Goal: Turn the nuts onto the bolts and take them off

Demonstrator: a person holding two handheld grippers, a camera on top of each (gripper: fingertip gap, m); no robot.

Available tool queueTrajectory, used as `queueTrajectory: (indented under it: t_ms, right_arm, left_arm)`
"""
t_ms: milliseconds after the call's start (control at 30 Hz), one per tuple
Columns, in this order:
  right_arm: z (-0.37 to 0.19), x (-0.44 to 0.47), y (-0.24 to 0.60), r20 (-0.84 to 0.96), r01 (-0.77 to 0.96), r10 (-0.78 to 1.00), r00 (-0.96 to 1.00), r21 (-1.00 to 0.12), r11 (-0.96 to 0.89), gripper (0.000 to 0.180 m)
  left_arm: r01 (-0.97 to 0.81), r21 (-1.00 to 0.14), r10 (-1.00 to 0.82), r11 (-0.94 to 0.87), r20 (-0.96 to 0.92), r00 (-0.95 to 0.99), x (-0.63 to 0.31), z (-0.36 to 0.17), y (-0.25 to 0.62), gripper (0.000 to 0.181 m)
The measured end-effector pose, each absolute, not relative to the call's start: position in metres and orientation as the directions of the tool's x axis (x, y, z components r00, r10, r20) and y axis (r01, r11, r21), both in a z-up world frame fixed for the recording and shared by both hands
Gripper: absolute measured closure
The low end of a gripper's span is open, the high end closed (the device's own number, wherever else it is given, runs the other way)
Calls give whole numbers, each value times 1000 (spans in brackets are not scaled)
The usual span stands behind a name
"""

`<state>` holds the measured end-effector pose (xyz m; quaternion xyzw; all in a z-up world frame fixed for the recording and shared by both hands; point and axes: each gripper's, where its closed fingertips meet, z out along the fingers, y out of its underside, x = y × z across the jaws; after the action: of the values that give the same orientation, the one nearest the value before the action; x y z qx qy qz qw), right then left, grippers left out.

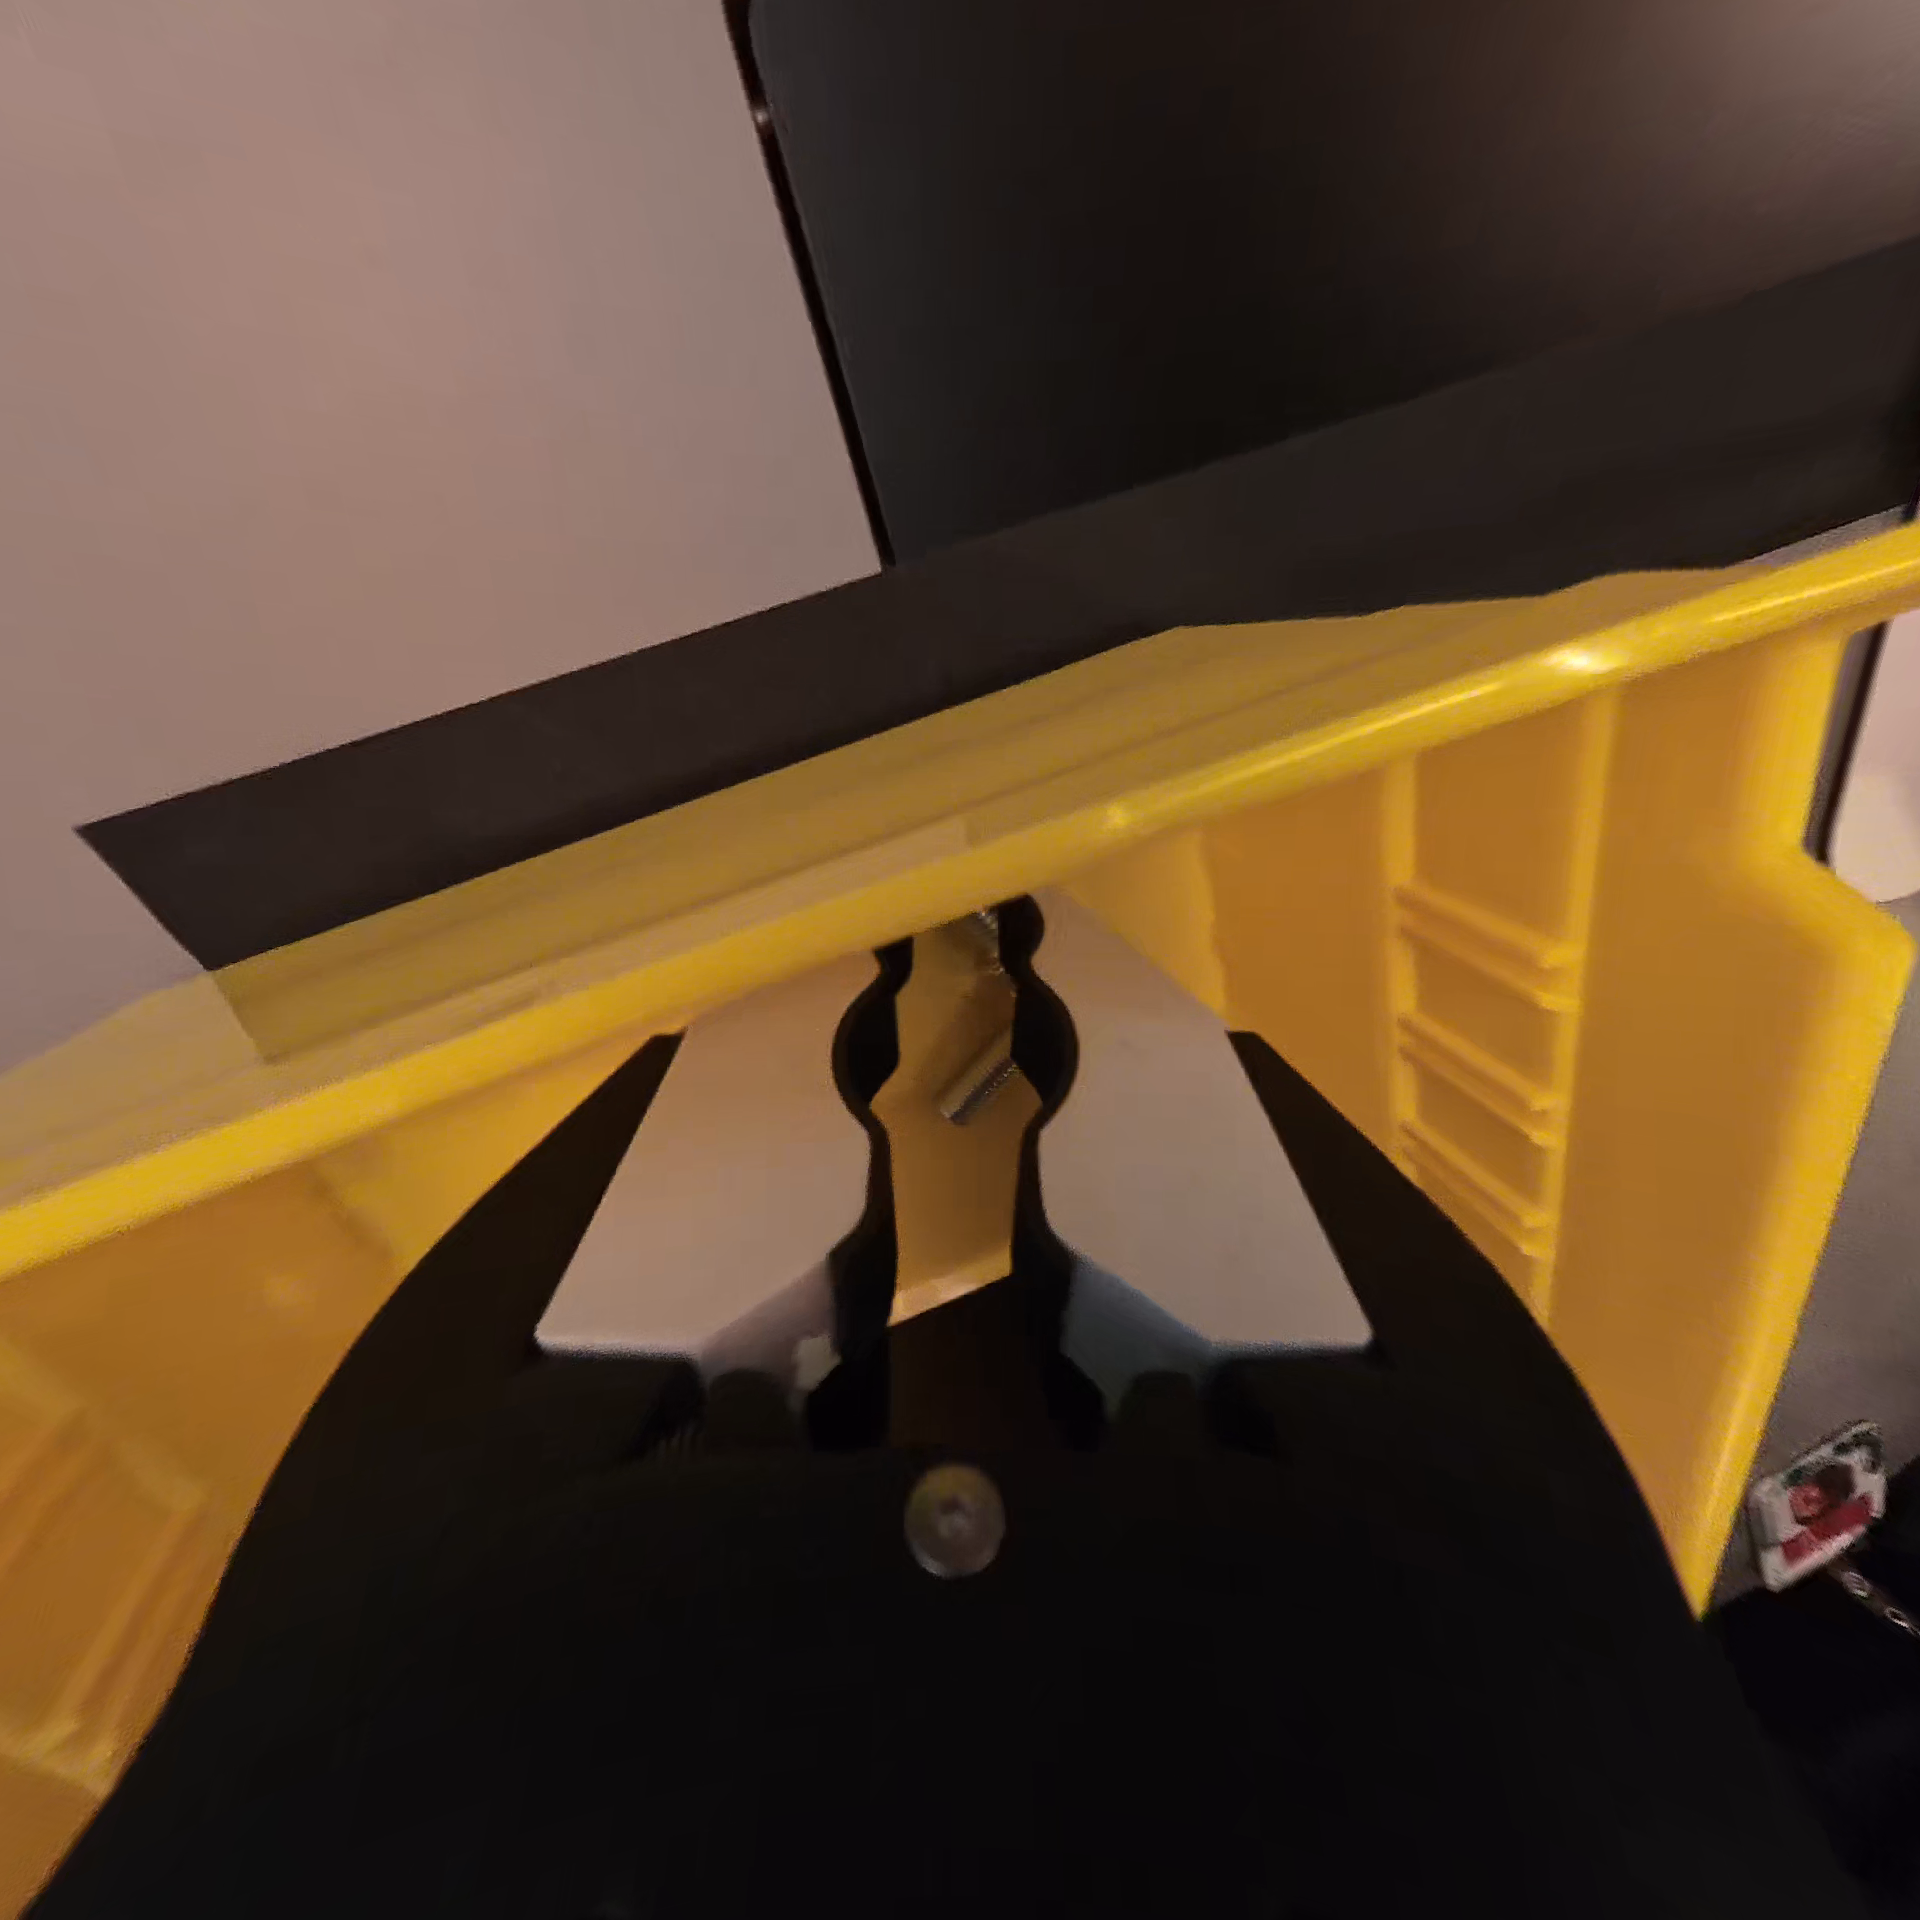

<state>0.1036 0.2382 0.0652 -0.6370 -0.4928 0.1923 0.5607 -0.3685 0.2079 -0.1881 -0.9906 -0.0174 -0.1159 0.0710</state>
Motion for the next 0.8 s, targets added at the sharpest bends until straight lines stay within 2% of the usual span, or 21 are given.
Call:
queueTrajectory:
  t_ms: [200,300,467,633,733,800]
  right_arm:
    - [67,103,237,308,408,845,437,-905,119,163]
    - [68,101,234,307,403,850,427,-907,125,163]
    - [76,86,221,290,358,879,378,-922,150,163]
    - [87,50,190,257,278,931,260,-943,183,164]
    - [86,20,169,224,239,958,179,-954,179,162]
    - [82,0,156,201,229,971,132,-959,167,161]
  left_arm:
    - [-18,-162,-38,-987,123,992,-377,-184,207,172]
    - [-44,-249,-68,-968,85,994,-379,-169,208,173]
    - [-101,-457,-114,-884,0,993,-371,-117,207,173]
    - [-267,-697,-219,-665,-159,963,-324,-36,200,172]
    - [-392,-788,-273,-476,-291,917,-272,9,189,173]
    - [-474,-804,-298,-360,-383,874,-233,29,181,173]
